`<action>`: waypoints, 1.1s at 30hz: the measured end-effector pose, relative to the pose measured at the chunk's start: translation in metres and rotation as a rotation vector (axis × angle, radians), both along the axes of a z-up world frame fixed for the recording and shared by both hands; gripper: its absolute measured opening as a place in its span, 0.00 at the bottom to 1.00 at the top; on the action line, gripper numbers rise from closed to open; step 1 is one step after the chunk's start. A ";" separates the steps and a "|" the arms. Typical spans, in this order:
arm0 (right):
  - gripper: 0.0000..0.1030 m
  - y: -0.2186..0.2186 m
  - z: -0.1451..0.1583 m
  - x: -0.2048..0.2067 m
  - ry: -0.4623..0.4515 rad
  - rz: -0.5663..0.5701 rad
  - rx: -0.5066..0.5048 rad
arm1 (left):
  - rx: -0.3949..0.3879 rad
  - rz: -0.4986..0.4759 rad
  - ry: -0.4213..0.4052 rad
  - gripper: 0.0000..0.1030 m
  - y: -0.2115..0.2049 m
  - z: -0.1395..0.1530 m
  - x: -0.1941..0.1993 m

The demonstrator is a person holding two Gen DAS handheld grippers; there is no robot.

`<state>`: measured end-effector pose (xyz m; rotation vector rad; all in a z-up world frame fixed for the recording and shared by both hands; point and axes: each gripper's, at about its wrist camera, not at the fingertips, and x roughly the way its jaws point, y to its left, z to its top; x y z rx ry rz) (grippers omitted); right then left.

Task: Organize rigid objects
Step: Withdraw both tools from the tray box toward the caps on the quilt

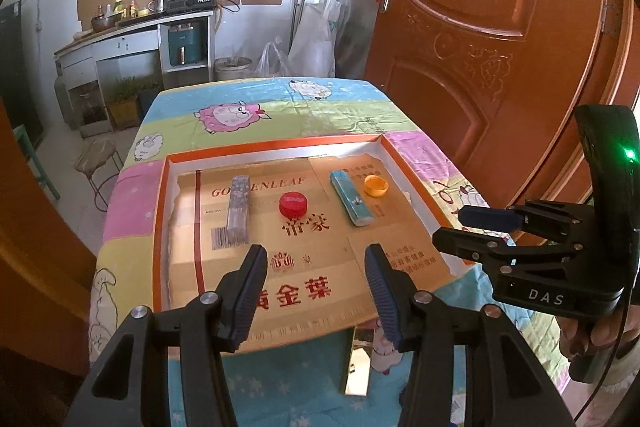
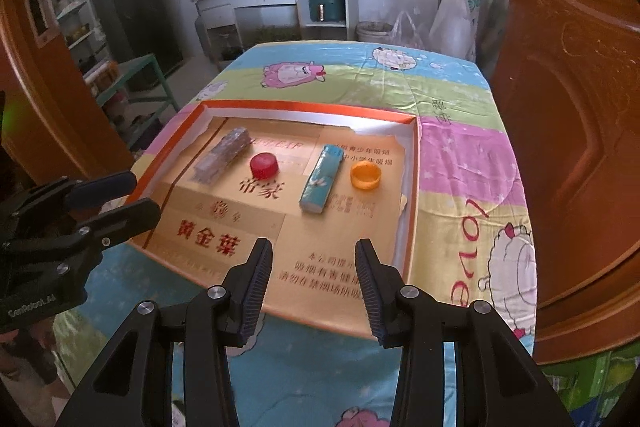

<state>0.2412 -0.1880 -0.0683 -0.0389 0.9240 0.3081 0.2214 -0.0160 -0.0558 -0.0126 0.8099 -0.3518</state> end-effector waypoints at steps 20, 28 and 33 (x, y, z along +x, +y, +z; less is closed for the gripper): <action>0.43 0.003 0.019 -0.076 -0.042 -0.005 0.034 | -0.045 0.005 -0.073 0.49 0.014 0.020 -0.067; 0.43 0.009 0.010 -0.116 -0.044 -0.011 0.066 | -0.044 -0.006 -0.076 0.49 0.017 0.010 -0.099; 0.43 0.011 -0.001 -0.134 -0.029 -0.014 0.080 | -0.058 -0.009 -0.068 0.49 0.021 0.001 -0.116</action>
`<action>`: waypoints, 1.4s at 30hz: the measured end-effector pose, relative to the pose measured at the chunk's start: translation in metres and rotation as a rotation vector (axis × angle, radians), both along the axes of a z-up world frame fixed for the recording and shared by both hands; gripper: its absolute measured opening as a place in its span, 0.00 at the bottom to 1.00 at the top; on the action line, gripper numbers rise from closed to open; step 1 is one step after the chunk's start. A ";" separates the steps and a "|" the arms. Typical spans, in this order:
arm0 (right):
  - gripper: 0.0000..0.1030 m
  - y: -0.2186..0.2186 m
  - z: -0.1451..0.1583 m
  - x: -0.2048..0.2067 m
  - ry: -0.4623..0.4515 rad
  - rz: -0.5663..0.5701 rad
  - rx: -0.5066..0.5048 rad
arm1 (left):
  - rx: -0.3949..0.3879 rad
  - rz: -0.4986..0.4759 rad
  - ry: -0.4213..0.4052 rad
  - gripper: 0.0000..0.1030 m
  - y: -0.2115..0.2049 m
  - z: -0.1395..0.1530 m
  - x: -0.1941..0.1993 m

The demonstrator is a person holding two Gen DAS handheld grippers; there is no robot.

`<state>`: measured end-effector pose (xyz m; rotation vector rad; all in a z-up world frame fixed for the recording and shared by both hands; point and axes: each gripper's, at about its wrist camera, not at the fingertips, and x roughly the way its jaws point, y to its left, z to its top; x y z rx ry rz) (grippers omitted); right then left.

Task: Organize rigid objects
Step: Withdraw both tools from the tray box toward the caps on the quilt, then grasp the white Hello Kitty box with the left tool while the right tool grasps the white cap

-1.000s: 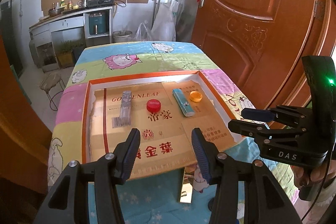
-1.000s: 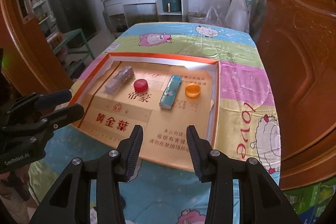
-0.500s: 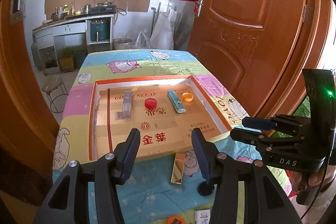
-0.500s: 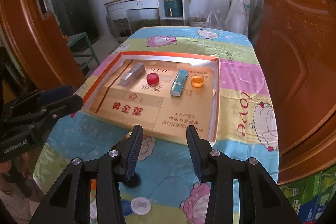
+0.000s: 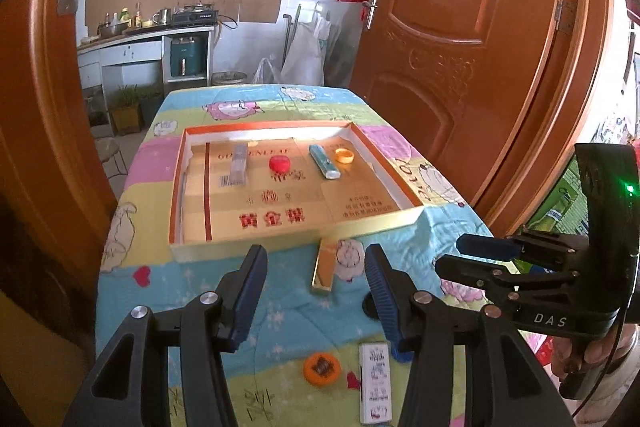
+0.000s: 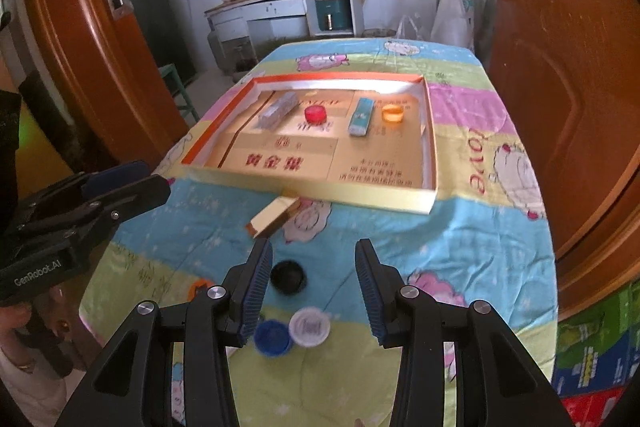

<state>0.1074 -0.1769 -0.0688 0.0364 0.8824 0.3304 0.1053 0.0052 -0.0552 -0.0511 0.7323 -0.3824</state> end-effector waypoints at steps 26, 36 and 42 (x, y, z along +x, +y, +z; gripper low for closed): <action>0.43 -0.010 -0.028 -0.055 0.026 -0.079 0.052 | 0.026 -0.143 0.104 0.49 -0.045 -0.085 -0.065; 0.43 -0.020 -0.037 -0.054 0.039 -0.097 0.043 | 0.049 -0.113 0.099 0.33 -0.048 -0.098 -0.055; 0.43 -0.019 -0.047 -0.051 0.059 -0.096 0.031 | 0.032 -0.112 0.085 0.26 -0.042 -0.099 -0.056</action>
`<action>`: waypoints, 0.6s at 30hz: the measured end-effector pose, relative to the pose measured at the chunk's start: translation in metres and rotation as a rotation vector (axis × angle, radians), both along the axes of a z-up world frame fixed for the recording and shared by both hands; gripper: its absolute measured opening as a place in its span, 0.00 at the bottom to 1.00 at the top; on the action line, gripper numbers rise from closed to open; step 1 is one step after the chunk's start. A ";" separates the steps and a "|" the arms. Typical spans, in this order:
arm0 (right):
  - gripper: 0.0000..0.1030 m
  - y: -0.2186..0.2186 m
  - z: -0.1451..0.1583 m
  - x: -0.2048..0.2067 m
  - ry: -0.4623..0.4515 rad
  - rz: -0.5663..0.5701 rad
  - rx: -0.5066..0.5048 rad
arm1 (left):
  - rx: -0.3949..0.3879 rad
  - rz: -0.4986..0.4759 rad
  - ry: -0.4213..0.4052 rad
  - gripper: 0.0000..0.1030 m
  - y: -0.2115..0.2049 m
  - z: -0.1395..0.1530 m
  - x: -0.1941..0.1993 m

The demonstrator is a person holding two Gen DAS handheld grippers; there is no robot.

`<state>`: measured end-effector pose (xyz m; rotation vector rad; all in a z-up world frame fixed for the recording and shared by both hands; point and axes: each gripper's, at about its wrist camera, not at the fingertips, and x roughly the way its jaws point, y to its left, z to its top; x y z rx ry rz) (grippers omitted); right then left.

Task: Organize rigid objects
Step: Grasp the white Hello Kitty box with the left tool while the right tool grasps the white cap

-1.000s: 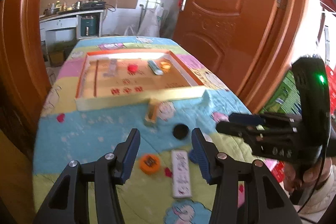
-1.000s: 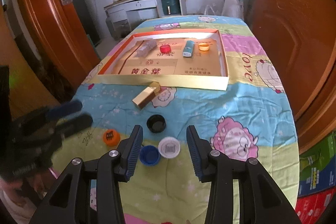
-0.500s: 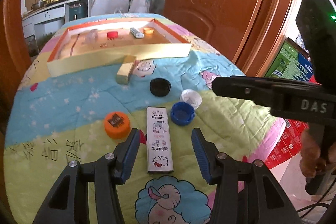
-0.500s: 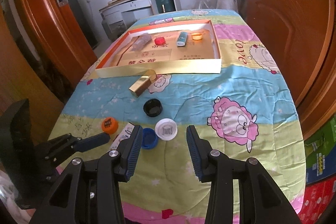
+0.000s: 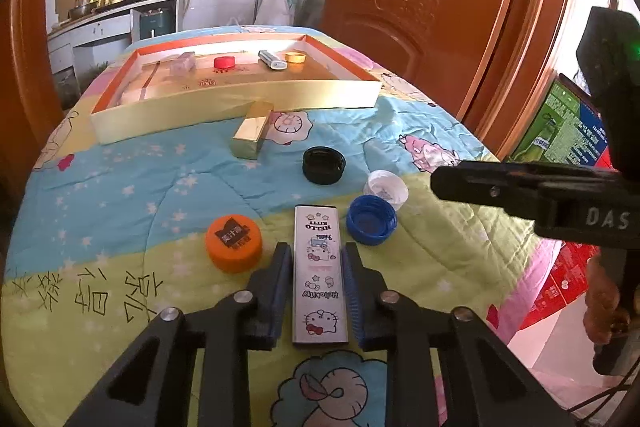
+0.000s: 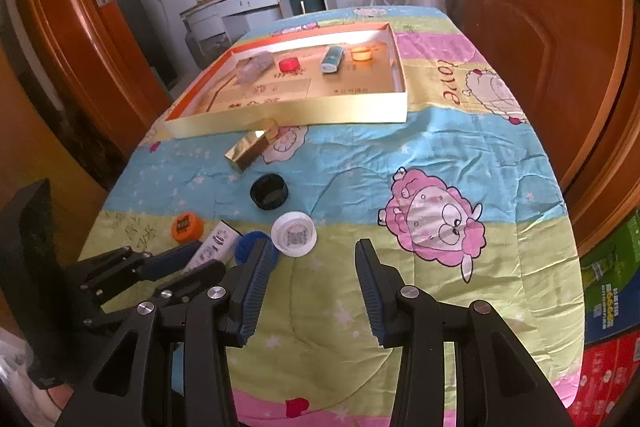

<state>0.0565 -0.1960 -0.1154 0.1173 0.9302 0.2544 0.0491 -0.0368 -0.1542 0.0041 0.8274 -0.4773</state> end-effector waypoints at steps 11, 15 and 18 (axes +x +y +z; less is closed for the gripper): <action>0.43 0.014 -0.018 -0.004 -0.047 0.013 -0.201 | -0.074 0.036 -0.031 0.26 0.021 0.022 -0.007; 0.43 0.022 -0.029 0.001 -0.053 0.042 -0.239 | -0.091 0.053 -0.032 0.26 0.030 0.027 -0.005; 0.43 0.029 -0.031 0.004 -0.068 0.069 -0.256 | -0.099 0.060 -0.027 0.26 0.034 0.028 -0.004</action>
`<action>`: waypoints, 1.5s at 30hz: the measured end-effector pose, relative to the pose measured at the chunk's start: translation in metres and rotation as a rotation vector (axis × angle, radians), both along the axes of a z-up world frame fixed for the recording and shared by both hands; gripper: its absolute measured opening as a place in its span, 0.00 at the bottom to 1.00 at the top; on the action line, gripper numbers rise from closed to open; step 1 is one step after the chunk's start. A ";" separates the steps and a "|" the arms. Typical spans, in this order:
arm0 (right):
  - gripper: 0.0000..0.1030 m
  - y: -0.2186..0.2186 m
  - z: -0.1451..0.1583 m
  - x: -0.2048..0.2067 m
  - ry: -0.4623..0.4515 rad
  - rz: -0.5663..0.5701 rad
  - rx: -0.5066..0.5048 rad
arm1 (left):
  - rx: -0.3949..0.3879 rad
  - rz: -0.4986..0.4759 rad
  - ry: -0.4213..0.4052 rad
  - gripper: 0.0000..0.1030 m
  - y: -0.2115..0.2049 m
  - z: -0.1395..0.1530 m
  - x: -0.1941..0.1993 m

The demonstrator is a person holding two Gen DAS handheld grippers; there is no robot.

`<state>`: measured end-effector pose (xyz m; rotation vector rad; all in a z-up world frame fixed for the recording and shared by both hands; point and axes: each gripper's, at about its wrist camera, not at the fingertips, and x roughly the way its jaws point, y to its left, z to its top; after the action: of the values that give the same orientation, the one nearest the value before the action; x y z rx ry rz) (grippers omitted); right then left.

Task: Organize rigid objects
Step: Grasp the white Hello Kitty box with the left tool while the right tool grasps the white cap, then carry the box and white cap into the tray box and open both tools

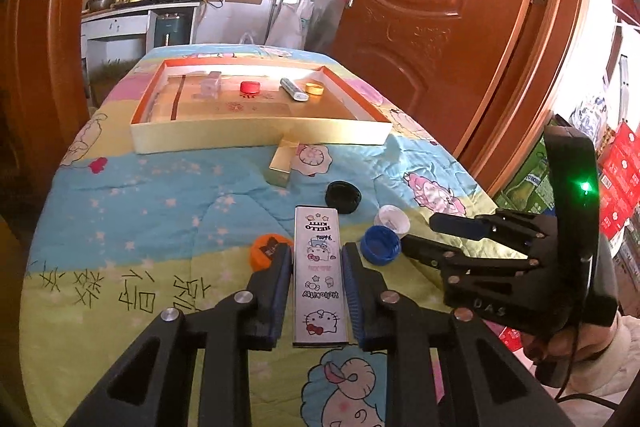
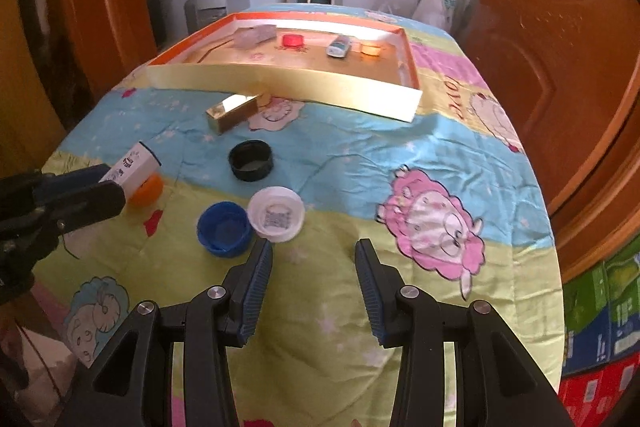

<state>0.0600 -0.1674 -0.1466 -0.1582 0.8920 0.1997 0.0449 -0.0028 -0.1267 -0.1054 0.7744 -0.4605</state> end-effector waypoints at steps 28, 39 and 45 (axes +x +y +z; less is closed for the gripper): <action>0.29 0.008 0.025 0.005 -0.063 0.011 0.075 | -0.012 0.032 -0.020 0.26 0.012 0.015 0.005; 0.29 0.016 0.058 0.011 -0.131 0.040 0.102 | -0.002 0.055 -0.073 0.26 0.016 0.041 0.024; 0.29 0.018 0.068 0.022 -0.151 0.053 0.108 | 0.005 0.070 -0.096 0.26 0.017 0.052 0.039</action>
<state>0.0822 -0.1489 -0.0787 -0.0957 0.7259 0.2812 0.0837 0.0143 -0.0749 -0.1045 0.6751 -0.3941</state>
